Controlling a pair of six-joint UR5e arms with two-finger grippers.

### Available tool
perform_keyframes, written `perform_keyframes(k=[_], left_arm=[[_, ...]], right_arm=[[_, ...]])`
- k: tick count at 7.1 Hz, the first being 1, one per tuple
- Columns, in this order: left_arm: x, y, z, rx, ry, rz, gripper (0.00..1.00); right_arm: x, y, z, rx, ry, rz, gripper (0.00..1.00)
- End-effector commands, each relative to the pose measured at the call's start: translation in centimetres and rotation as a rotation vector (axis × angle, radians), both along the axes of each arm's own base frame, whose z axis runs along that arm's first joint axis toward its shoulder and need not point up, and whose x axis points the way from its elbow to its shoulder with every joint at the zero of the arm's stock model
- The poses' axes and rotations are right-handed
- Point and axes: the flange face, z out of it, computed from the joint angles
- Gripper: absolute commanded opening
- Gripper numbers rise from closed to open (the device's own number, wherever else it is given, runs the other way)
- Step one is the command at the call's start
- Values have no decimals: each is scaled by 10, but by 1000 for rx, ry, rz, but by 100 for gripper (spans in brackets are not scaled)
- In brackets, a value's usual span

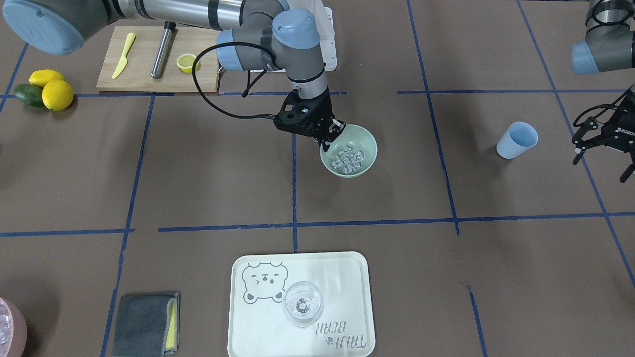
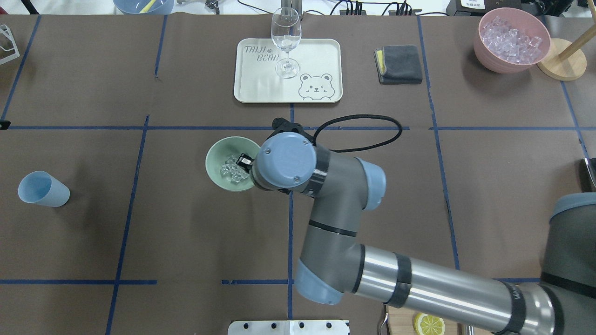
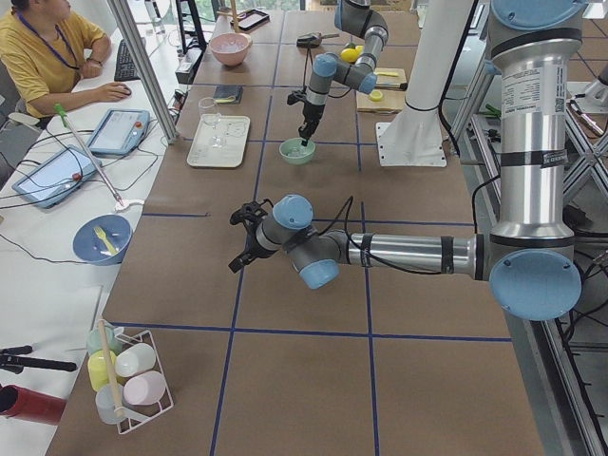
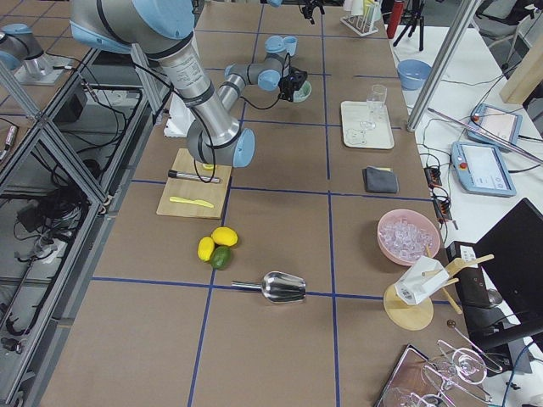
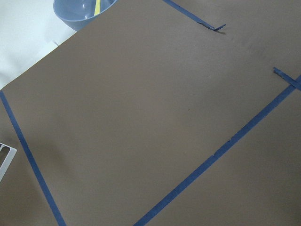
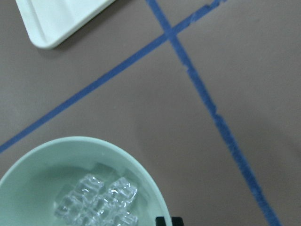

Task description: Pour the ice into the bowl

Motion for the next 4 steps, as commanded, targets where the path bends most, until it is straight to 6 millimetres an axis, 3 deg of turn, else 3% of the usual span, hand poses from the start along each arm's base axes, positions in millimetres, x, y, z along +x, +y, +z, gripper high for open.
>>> perform_keyframes(k=[1,3,4], left_arm=[[1,4,7,-157,100,-80,100],[3,2,4,-213,145,-118,100],[6,-1,1,-207,146,-115,100]], right_arm=[[121,-8,60,-10,-23,45,0],[211,-18,136,44,68,-19,0],[258,-18,192,106,179,-62,0]])
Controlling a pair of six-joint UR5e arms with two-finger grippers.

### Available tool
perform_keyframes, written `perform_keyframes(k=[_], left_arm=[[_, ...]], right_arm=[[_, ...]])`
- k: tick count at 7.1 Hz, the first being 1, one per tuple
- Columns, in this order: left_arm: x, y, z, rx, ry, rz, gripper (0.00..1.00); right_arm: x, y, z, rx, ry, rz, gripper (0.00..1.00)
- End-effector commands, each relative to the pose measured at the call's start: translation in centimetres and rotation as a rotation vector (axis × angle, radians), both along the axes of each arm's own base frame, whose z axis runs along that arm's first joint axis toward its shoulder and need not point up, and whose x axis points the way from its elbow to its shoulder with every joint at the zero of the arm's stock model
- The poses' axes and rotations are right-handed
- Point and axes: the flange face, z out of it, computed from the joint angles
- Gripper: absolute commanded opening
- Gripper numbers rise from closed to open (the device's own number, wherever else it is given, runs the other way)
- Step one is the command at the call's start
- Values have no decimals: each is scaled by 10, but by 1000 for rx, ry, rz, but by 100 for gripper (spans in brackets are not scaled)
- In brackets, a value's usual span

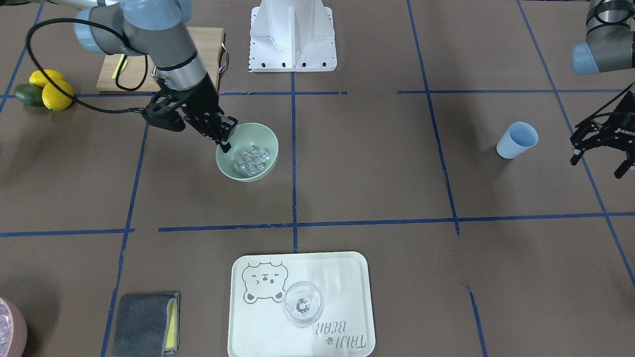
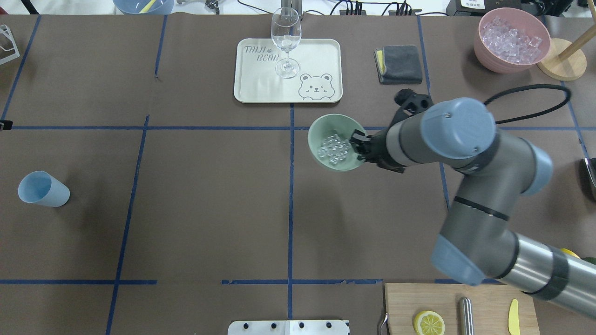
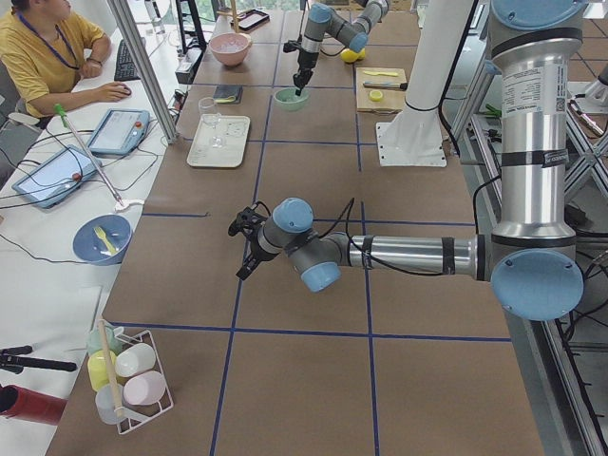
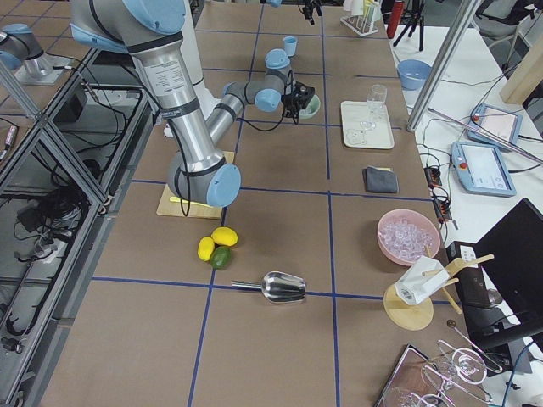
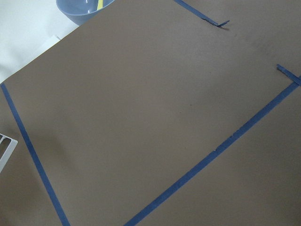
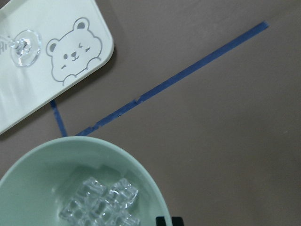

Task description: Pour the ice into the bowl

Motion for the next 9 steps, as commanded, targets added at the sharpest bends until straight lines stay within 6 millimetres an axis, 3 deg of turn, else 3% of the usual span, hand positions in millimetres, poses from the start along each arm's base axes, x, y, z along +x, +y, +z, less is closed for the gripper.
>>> perform_keyframes(k=[1,3,4,5,6,9], left_arm=[[5,-8,-8,1,13,-7,100],[6,-13,-14,9,18,-9,100],[8,-14,-16,10,18,-7,100],[8,-16,-19,14,20,-7,100],[7,-16,-19,14,20,-9,100],[7,-15,-21,19,22,-9,100]], right_arm=[[93,3,99,89,188,-100,0],[154,14,180,162,323,-203,0],[193,28,239,213,302,-224,0],[203,28,274,216,207,-251,0],[199,26,299,219,191,-255,0],[196,32,293,211,124,-290,0]])
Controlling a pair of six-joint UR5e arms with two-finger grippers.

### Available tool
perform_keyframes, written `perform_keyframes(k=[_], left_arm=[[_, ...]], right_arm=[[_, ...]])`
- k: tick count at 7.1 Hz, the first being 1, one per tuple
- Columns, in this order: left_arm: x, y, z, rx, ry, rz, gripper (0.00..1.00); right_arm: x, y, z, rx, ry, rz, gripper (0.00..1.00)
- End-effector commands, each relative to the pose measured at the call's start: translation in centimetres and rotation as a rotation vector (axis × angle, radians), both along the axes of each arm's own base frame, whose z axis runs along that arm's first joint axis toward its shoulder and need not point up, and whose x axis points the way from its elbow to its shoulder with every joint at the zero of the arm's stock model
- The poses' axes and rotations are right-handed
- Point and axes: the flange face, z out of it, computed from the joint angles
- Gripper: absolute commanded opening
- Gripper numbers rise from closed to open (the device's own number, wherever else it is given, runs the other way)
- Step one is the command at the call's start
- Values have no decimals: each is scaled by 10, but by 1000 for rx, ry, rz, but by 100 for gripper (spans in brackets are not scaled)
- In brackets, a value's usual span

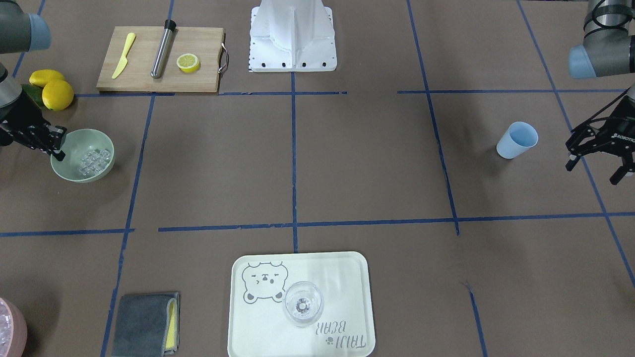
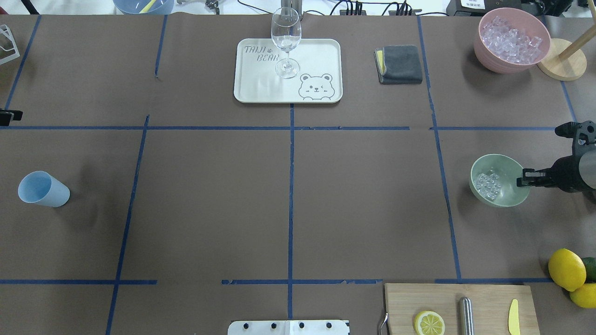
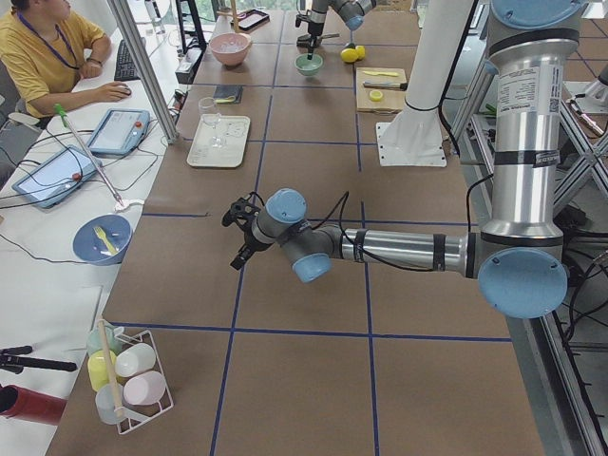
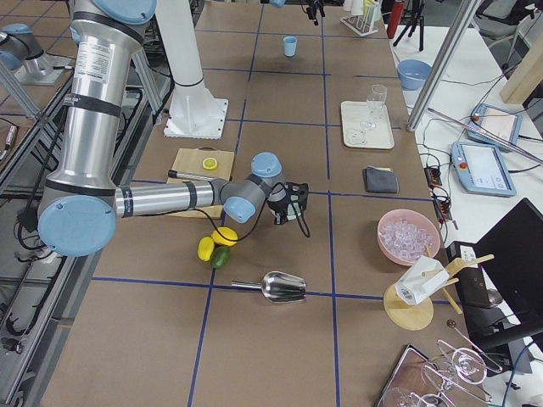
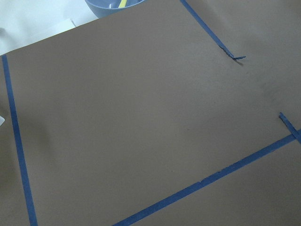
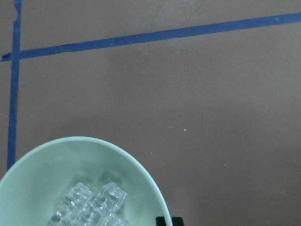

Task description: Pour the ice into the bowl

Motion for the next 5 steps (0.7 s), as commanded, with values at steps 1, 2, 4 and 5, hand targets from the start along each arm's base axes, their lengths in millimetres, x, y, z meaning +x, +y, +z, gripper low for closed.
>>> perform_keyframes(k=[1,2,4,5], left_arm=[[0,0,-3,4,2,0,100],[0,0,-2,3,1,0,100],[0,0,-2,3,1,0,100],[0,0,-2,3,0,-1,100]], right_arm=[[-1,3,3,-17,-18,-20,0],[-1,3,4,-19,-18,-20,3],[-2,3,3,-17,-19,-22,43],[-2,2,3,-19,-17,-20,68]])
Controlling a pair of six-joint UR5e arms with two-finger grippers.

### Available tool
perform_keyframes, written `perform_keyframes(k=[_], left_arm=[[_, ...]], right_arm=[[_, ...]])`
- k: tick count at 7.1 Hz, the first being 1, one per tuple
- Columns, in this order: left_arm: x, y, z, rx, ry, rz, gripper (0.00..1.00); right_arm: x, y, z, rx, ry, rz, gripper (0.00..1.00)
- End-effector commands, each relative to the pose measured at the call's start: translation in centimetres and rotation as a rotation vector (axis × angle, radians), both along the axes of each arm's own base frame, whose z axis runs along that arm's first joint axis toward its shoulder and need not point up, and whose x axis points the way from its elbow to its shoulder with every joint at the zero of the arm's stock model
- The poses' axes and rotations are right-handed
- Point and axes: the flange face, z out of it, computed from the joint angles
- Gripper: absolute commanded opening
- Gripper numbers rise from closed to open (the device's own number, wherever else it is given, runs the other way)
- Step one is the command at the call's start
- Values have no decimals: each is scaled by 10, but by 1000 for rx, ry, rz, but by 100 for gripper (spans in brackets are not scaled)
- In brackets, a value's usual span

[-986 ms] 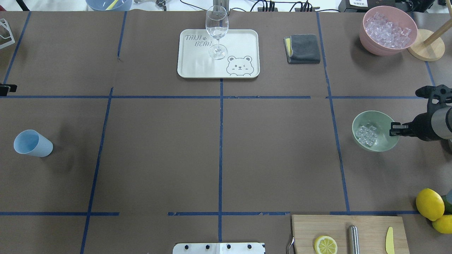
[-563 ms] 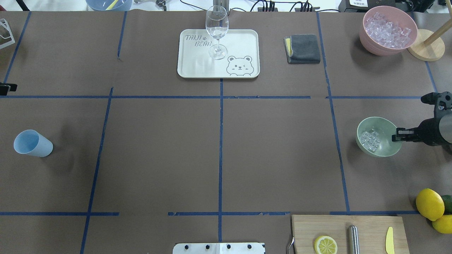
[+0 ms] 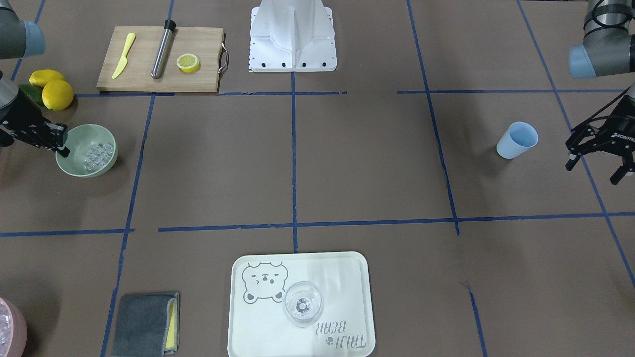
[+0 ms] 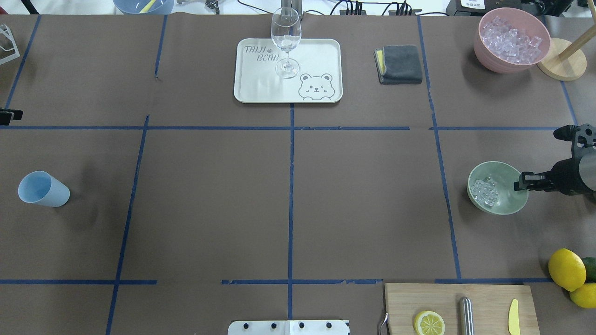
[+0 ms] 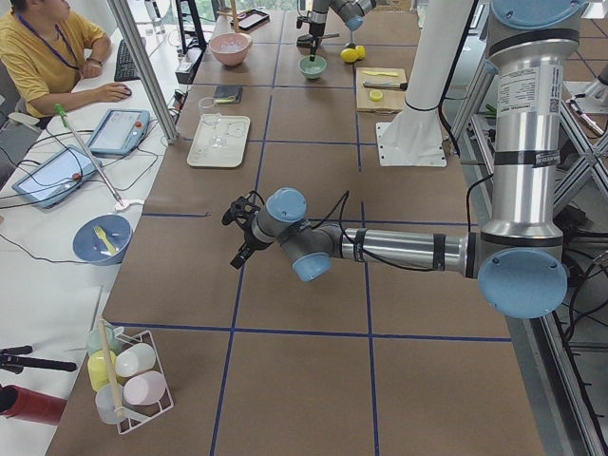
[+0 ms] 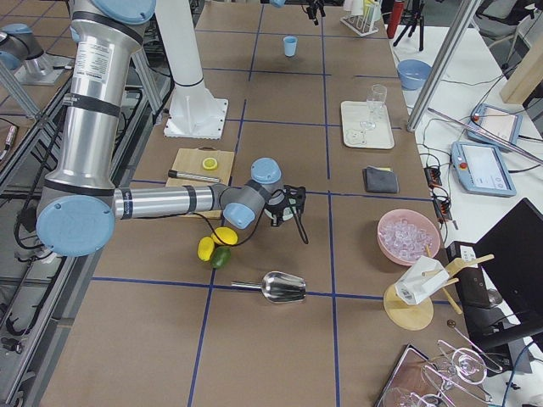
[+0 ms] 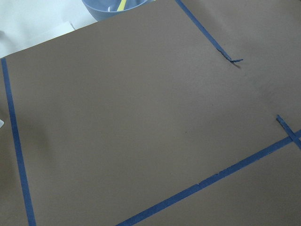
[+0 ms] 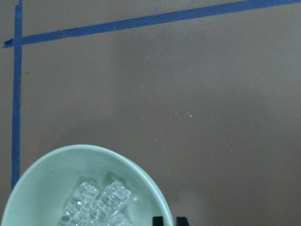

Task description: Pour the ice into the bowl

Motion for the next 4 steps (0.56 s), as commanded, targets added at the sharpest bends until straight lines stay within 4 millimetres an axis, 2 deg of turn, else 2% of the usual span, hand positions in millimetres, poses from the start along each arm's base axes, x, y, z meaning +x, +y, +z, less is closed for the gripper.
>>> perform_keyframes(k=[1,2,3,4], left_arm=[[0,0,1,-3,-2,-1,100],[0,0,6,-10,-7,7,100],[-6,2,18,-30,-17,1,100],[-23,-1,38,-104,-17,20,100]], right_arm=[[3,-1,-5,7,-8,4,100],[31,-13,-12,-5,-35,39,100],[71,-20,-10,-56,-100,44,100],[101,-30,-11,-54,-107,67,100]])
